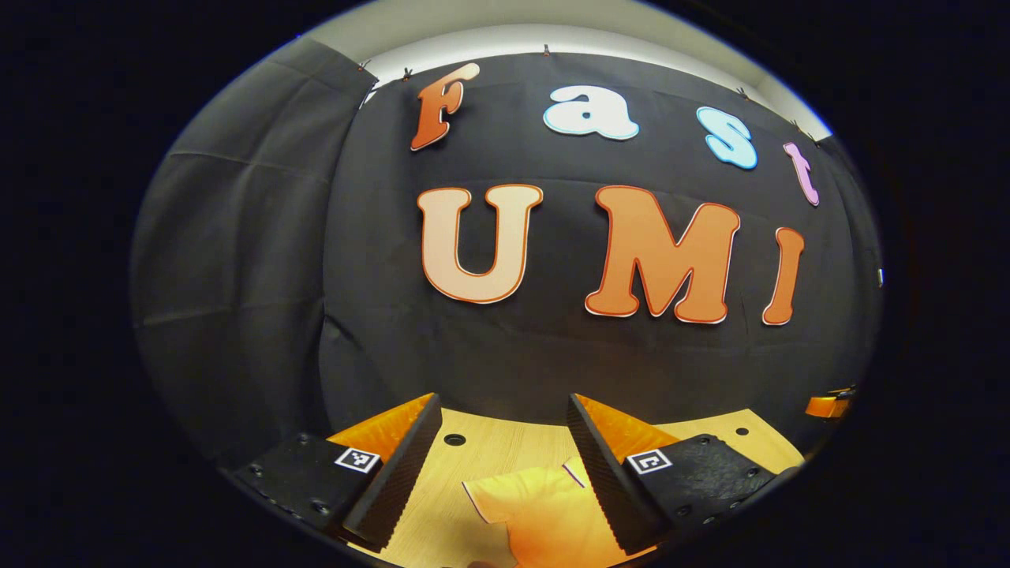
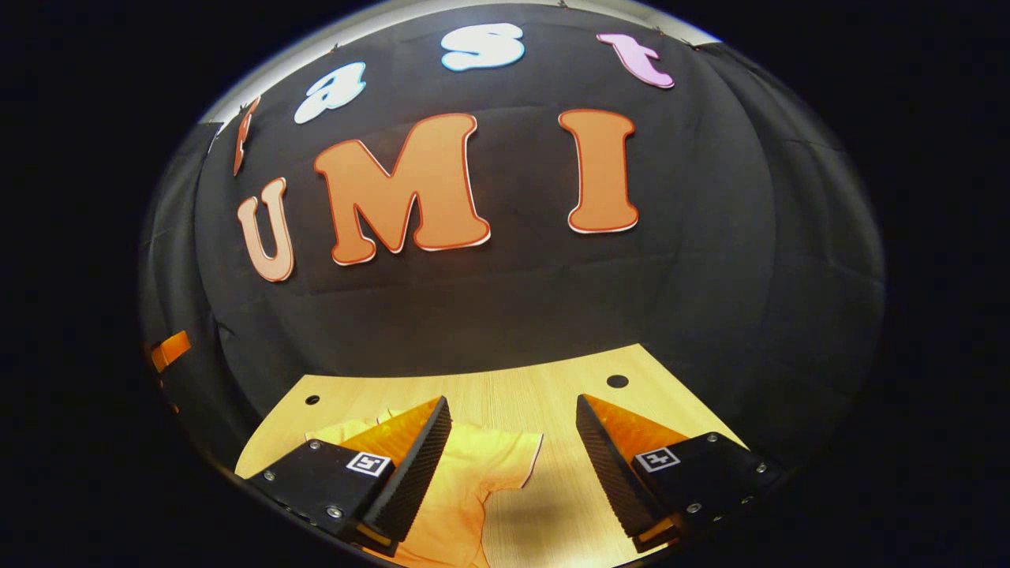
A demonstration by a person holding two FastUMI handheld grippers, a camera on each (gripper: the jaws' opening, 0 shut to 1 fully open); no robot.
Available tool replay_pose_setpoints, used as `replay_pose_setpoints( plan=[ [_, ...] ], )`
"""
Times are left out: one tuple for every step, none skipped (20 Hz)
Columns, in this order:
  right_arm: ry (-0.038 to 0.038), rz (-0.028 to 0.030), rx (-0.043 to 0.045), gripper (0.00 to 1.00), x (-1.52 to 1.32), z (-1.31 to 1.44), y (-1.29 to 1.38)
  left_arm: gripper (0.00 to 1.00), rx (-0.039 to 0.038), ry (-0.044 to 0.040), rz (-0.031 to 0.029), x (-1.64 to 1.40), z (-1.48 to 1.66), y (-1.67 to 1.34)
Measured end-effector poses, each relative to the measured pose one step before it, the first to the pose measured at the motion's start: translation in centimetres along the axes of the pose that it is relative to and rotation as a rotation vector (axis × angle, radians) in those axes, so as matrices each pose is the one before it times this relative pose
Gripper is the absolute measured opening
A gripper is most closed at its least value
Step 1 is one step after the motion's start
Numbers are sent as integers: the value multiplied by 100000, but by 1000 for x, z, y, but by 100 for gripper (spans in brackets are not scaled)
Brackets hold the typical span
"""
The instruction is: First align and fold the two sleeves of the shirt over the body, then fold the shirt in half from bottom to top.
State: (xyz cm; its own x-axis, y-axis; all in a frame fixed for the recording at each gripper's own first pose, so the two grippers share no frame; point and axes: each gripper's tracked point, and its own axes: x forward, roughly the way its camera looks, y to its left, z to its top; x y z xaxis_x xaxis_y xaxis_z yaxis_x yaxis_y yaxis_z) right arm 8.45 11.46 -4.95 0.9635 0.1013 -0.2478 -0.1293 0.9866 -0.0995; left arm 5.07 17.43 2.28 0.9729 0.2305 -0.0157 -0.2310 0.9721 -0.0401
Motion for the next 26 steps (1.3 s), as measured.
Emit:
replay_pose_setpoints(
  plan=[
    [644, 68, 408, 97, 254, -108, 320, 98, 1109, -386, -981, 516, -34, -101],
    [44, -808, -92, 96, 191, -4, 105, 98, 1139, -443, -1366, 571, 271, -130],
    [144, -1208, -573, 96, 283, -97, 150, 98, 1336, 370, -1736, 679, -137, -209],
    [425, -1093, -516, 96, 234, -155, 235, 98, 1022, 570, -1760, 786, 173, -197],
    [759, -987, -305, 96, 358, -140, 258, 98, 451, 399, -1515, 809, -170, 26],
    [1455, -974, -317, 97, 341, -235, 241, 98, -125, 632, -1008, 649, -81, 46],
    [983, -811, -433, 96, 408, -54, 270, 98, -572, 637, -662, 522, -194, 311],
    [1079, -609, -613, 96, 488, -75, 258, 98, -698, 316, -563, 547, -77, 173],
    [1121, -449, -570, 96, 454, 69, 259, 98, -323, 107, -462, 292, -180, 95],
    [891, -675, -339, 96, 602, 13, 131, 98, 113, 53, -395, 320, -42, 116],
    [1762, -332, -379, 96, 716, -21, 156, 98, 284, 289, -8, 269, -114, 236],
    [2082, -692, -428, 96, 860, -221, -7, 98, 308, 590, -28, 323, -59, 345],
    [2368, -482, -42, 96, 857, -143, 99, 98, 99, 476, 136, 108, -406, 253],
    [2919, -121, 727, 96, 980, -377, -90, 98, -240, 522, -61, 355, -239, 108],
    [3594, -339, 1347, 96, 1104, -462, -100, 98, -431, 736, 171, 175, -207, 372],
    [4058, -294, 899, 96, 1218, -606, -143, 98, -469, 1060, 383, 296, -302, 320],
    [3908, -1114, 10, 97, 1269, -482, -327, 98, -436, 1096, 414, 380, -600, 229],
    [3982, -1186, -233, 96, 1366, -665, -378, 98, -371, 1126, 602, 321, -338, 320],
    [5129, -938, 3, 96, 1303, -777, -450, 98, -326, 1046, 645, 259, -488, 332],
    [5862, 19, -81, 97, 1436, -1079, -76, 98, -208, 1012, 800, 220, -393, 387],
    [5798, -784, 417, 97, 1343, -1083, -282, 98, -179, 1036, 918, 270, -372, 405],
    [5112, -551, -404, 98, 1317, -778, -467, 98, -309, 1012, 834, 122, -492, 359],
    [3938, -1531, -1375, 98, 1323, -659, -421, 98, -454, 977, 891, 150, -430, 450],
    [3567, -1526, -1615, 98, 1144, -634, -543, 98, -564, 1076, 762, 180, -378, 287],
    [3988, -1496, -1020, 98, 1134, -663, -325, 98, -569, 1116, 841, 165, -584, 360],
    [4113, -826, -461, 98, 1370, -809, -123, 98, -452, 1221, 783, 189, -436, 344]
  ],
)
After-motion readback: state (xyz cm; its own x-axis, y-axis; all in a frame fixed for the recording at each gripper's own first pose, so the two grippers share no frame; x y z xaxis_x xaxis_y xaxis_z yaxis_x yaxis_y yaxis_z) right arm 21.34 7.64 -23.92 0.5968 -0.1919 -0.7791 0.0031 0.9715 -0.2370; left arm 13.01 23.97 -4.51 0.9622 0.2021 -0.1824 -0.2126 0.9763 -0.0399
